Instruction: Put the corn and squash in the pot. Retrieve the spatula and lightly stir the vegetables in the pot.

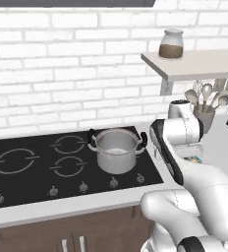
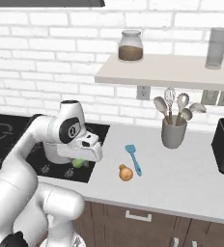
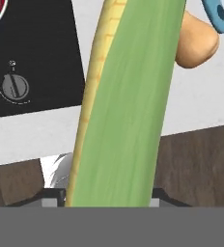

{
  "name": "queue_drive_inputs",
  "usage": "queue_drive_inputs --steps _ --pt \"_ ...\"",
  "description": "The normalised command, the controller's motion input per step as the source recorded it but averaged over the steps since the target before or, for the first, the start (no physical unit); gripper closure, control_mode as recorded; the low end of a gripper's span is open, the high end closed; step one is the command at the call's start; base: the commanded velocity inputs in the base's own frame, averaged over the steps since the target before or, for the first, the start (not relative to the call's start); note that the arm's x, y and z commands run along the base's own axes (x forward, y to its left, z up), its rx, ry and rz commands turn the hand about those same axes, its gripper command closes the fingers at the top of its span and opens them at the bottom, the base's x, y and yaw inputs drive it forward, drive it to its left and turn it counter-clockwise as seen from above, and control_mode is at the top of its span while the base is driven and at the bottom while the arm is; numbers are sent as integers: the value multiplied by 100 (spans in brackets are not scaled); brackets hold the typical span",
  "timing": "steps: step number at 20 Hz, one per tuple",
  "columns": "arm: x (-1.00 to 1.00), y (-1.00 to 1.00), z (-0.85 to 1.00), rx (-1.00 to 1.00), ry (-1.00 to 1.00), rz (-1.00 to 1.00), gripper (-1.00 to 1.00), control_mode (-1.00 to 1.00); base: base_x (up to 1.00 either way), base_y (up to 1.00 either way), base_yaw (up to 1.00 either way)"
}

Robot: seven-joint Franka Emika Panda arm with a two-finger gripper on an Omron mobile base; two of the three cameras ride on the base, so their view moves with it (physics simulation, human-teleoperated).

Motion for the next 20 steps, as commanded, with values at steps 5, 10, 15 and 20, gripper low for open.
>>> queue_drive_inputs --steps 5,10,15,20 --pt "-10 71 100 0 22 19 100 -100 0 0 0" --pt "7 65 100 1 28 19 100 -100 0 0 0" --pt "73 61 51 0 43 13 100 -100 0 0 0" --pt "83 23 -26 -12 45 2 100 -100 0 0 0"
